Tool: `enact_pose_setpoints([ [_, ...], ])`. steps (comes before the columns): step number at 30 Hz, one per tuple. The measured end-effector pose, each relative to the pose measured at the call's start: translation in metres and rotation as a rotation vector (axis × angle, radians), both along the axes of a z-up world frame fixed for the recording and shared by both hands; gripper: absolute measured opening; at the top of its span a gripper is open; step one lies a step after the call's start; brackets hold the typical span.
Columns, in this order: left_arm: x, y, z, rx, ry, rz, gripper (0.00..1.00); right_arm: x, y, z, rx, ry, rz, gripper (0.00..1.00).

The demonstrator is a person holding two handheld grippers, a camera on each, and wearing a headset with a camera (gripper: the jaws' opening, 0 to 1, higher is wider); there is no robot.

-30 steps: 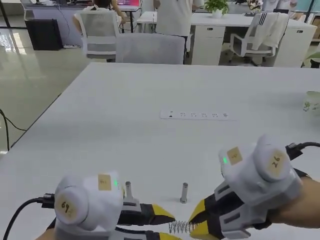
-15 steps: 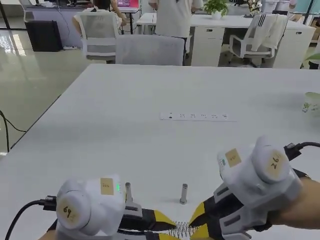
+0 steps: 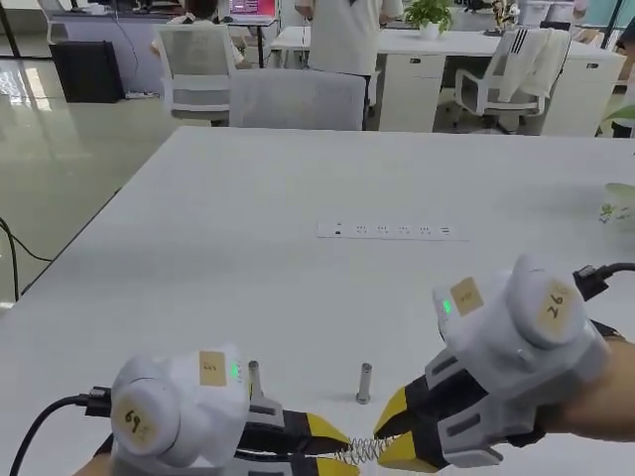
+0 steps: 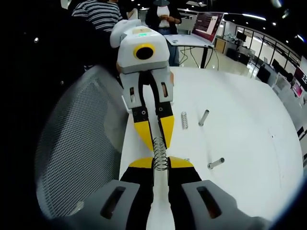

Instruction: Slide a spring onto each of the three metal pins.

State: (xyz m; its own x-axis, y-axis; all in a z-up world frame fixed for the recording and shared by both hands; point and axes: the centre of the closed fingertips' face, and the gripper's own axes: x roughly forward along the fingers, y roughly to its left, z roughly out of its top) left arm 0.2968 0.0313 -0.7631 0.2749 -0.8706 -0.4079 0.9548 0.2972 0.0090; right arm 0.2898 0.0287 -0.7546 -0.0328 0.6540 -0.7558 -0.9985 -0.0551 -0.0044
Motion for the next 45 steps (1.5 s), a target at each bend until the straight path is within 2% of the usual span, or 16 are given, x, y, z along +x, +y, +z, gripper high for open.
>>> enact_pose_setpoints([
  [4,0.0,0.0,0.003,-0.008,-0.007,-0.003,0.02,0.001,-0.001,-0.001,0.0,0.003,-0.002,0.07],
  [7,-0.001,0.001,0.004,-0.009,-0.011,-0.006,0.01,0.0,-0.001,-0.003,0.015,0.022,-0.017,0.08],
  [13,-0.003,0.001,0.0,0.006,-0.011,-0.014,0.01,-0.001,-0.001,-0.009,0.032,0.05,-0.033,0.09],
  [15,-0.003,-0.001,0.003,-0.015,-0.006,-0.014,0.01,-0.001,0.0,-0.008,0.048,0.061,-0.042,0.1],
  [18,-0.002,-0.001,0.007,-0.023,-0.012,-0.013,0.01,-0.001,0.001,-0.009,0.053,0.065,-0.048,0.1],
  [25,-0.002,-0.001,0.008,-0.027,-0.017,-0.007,0.01,-0.002,0.0,-0.01,0.068,0.085,-0.061,0.11],
  [29,-0.001,-0.001,0.009,-0.033,-0.019,-0.002,0.01,0.0,-0.001,-0.006,0.093,0.099,-0.081,0.1],
  [37,0.0,-0.002,0.01,-0.042,-0.017,-0.001,0.02,0.001,0.002,0.001,0.092,0.092,-0.081,0.08],
  [45,0.0,-0.004,0.011,-0.041,-0.02,-0.003,0.02,-0.001,0.006,0.009,0.051,0.071,-0.049,0.08],
])
